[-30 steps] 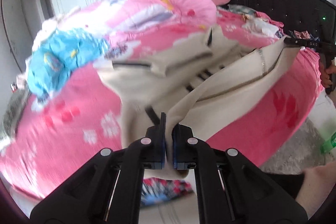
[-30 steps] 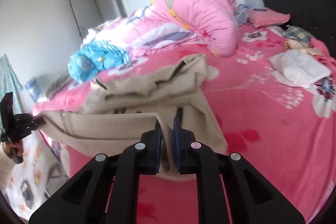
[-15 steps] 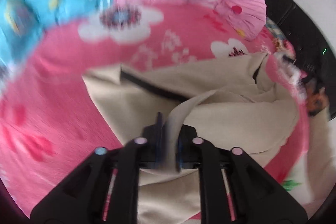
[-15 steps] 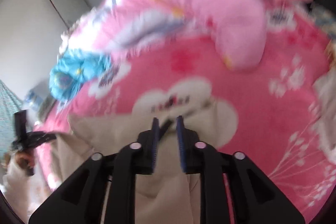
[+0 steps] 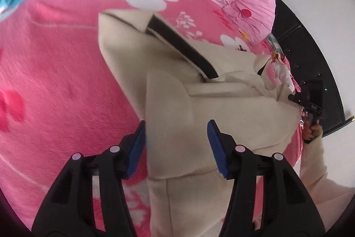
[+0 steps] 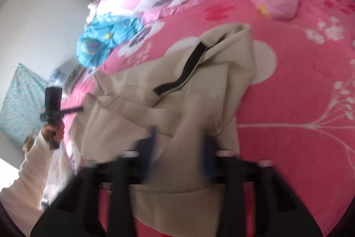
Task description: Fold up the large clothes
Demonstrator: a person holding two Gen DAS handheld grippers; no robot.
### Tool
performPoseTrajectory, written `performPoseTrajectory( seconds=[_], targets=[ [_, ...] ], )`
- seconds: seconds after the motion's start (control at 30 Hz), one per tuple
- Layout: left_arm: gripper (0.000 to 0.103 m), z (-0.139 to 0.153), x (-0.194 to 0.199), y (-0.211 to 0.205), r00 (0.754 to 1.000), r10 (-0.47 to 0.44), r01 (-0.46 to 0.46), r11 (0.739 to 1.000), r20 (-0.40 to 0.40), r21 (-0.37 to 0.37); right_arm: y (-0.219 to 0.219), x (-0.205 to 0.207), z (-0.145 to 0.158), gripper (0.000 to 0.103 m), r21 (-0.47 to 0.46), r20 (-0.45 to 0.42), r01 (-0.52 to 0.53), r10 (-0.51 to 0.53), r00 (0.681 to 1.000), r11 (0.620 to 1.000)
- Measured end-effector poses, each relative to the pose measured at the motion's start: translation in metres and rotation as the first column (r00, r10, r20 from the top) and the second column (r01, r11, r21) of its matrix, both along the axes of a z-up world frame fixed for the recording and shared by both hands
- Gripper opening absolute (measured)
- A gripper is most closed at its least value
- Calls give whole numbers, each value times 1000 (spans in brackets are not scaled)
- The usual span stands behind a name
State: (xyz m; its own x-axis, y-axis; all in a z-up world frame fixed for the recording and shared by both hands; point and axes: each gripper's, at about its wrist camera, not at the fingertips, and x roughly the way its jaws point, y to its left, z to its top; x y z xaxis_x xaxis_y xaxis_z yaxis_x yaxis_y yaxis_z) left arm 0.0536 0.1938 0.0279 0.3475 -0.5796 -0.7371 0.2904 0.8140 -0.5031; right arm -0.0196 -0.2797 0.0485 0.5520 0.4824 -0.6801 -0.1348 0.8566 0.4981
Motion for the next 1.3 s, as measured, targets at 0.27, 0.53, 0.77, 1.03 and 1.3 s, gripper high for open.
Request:
performPoseTrajectory(
  seconds=[0.27,0.53,0.77,1.03,1.3],
  targets=[
    [7,17,-21,15,980,61,-55,998,191,-33,9,-55,41,7,-44,258,187,-169,951,981],
    [5,75,-56,4,895,124,-137,991,429,-1,7,-40,63,7,-67,390,263,-217,895,962],
    [5,88,18,-6,868,150,-239,962,473,134,3,92,55,7,-327,318,322,-217,923,888],
    [11,-9,77,20,932,302,-336,927,199,168,3,186,-48,8,-646,73,270,-294,953,714],
    [38,49,37,8,871,278,-437,814,405,382,-43,147,5,61,-634,160,423,-425,891,647]
  ],
)
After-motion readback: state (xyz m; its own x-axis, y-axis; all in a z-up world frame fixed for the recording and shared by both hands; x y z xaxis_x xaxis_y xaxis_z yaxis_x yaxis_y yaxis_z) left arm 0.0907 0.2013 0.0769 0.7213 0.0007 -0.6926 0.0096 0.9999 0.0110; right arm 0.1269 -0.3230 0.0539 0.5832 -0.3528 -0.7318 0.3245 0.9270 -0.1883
